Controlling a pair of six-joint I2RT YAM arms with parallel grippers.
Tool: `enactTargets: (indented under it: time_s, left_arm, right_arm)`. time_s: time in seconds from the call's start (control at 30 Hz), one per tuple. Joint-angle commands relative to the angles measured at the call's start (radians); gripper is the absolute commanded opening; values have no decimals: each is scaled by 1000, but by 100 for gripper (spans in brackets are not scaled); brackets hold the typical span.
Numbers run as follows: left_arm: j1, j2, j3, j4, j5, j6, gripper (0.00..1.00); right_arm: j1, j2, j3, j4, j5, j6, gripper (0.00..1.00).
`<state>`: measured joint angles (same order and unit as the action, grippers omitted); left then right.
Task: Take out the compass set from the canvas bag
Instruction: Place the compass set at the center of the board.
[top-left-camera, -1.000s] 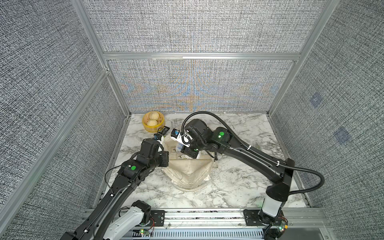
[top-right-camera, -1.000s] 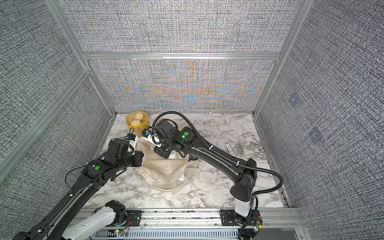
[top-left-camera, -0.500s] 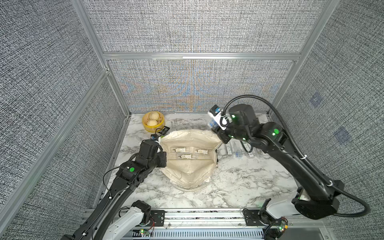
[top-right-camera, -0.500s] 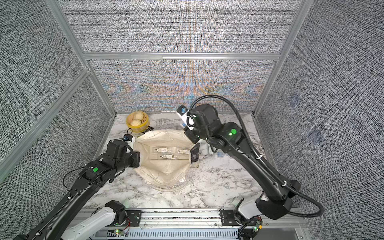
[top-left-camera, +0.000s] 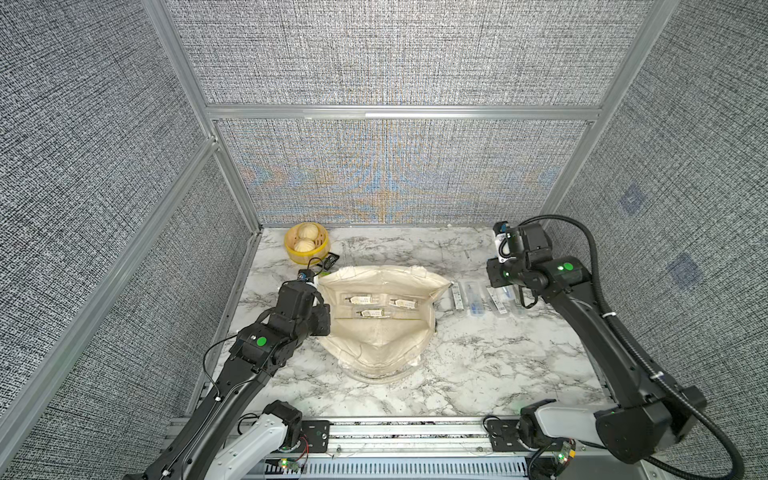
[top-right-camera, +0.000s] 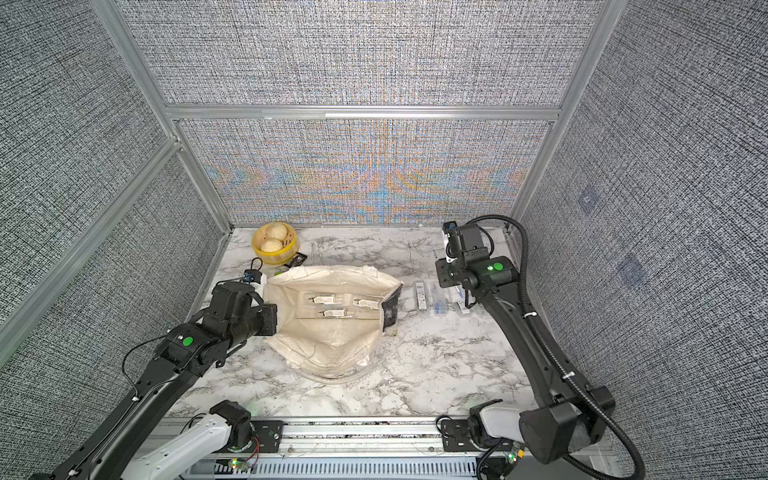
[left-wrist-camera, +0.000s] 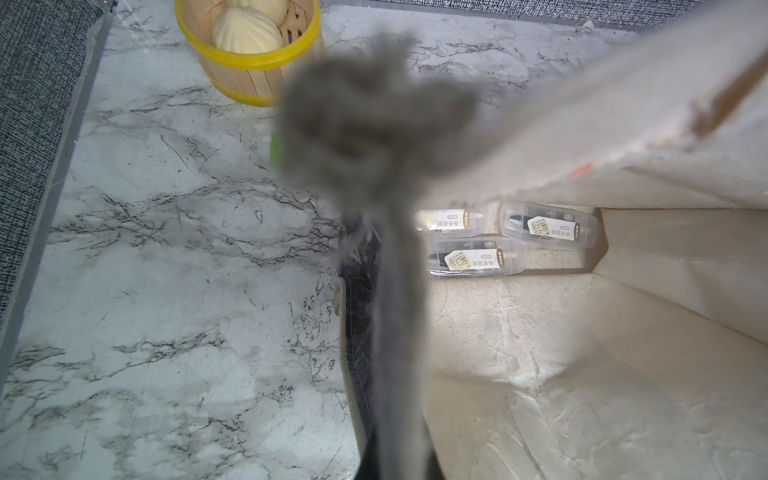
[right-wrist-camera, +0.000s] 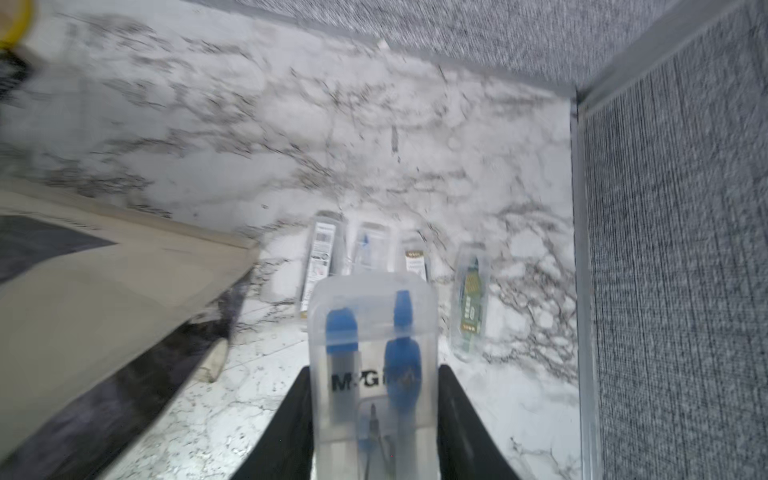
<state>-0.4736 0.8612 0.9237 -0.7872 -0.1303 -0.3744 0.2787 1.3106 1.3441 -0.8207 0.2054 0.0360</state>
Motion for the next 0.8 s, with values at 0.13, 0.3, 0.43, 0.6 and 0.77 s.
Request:
enactTargets:
  time_s: [0.13,0.3,0.43,0.6,0.77]
  left_arm:
    - [2,4,7,31,8,1,0]
    - [3,-13,4,32,8,-1,0]
    - [3,-14,5,34,11,1,0]
    - [3,-13,6,36,15,0,0]
    - [3,-14,6,35,17,1,0]
  right_arm:
    - [-55,73,-156,156,-17,101,32]
    - [-10,86,-262,175,-104,243,32]
    - [39,96,-328,116,-139,378,32]
    - [182,81,-429,106,-94,476,32]
    - [258,140,-490,164,-115,539,32]
